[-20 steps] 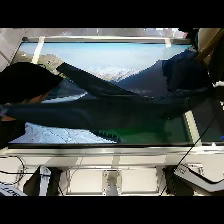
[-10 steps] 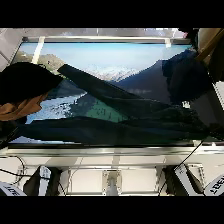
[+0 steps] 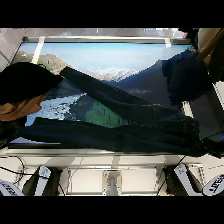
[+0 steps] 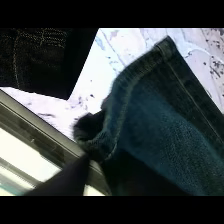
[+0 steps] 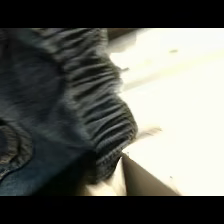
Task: Fold the clothes and pants, and hang the long-sleeved shirts on hangers.
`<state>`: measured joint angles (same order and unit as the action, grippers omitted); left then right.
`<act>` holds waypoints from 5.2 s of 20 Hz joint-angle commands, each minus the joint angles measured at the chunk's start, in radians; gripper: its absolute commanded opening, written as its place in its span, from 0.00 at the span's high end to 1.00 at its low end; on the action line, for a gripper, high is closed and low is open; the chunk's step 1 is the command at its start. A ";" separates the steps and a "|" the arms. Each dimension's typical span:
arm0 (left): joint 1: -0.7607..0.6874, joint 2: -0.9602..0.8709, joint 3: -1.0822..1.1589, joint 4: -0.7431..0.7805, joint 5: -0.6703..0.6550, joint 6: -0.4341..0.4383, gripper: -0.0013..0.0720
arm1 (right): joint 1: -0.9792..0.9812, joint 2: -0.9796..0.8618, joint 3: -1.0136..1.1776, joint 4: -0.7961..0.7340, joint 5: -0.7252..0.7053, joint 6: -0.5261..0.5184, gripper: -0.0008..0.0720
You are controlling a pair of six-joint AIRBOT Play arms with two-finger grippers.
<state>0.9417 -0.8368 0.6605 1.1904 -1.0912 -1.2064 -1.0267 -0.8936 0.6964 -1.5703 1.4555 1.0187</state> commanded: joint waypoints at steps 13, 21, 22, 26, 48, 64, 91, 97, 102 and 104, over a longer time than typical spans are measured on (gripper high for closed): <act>-0.807 -0.541 0.463 -0.522 0.537 -0.083 0.03 | 0.340 -0.065 0.398 0.690 -0.296 0.095 0.25; -0.891 -0.877 0.592 -0.586 0.716 -0.168 0.11 | 0.514 -0.113 0.398 0.672 -0.294 0.095 0.26; -0.891 -0.907 0.625 -0.586 0.715 -0.145 0.11 | 0.519 -0.113 0.398 0.674 -0.294 0.095 0.27; -0.891 -1.024 0.756 -0.582 0.697 -0.122 0.11 | 0.526 -0.113 0.398 0.676 -0.296 0.095 0.27; -0.801 -0.720 0.871 -0.015 0.036 -0.129 0.96 | 0.410 -0.249 0.401 0.167 -0.245 0.282 0.27; -0.797 -0.362 0.354 0.225 0.123 -0.317 0.97 | 0.217 -0.670 0.398 0.562 -0.151 0.085 0.60; -0.825 -0.238 0.194 0.527 0.208 -0.549 0.01 | 0.356 -0.654 0.615 0.557 -0.305 0.152 0.48; -0.653 -0.192 0.356 0.499 0.409 -0.627 0.01 | 0.323 -0.634 0.794 0.531 -0.166 0.198 0.48; -0.568 -0.559 0.567 -0.024 0.159 -0.201 0.01 | 0.382 -0.634 0.798 0.536 -0.163 0.197 0.48; -0.557 -0.738 0.707 -0.145 0.036 -0.121 0.01 | 0.406 -0.634 0.798 0.535 -0.144 0.195 0.48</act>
<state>0.3534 -1.3655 1.2140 1.3041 -0.8917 -1.5112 -0.6495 -1.5284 1.4868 -1.0332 1.2873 1.2129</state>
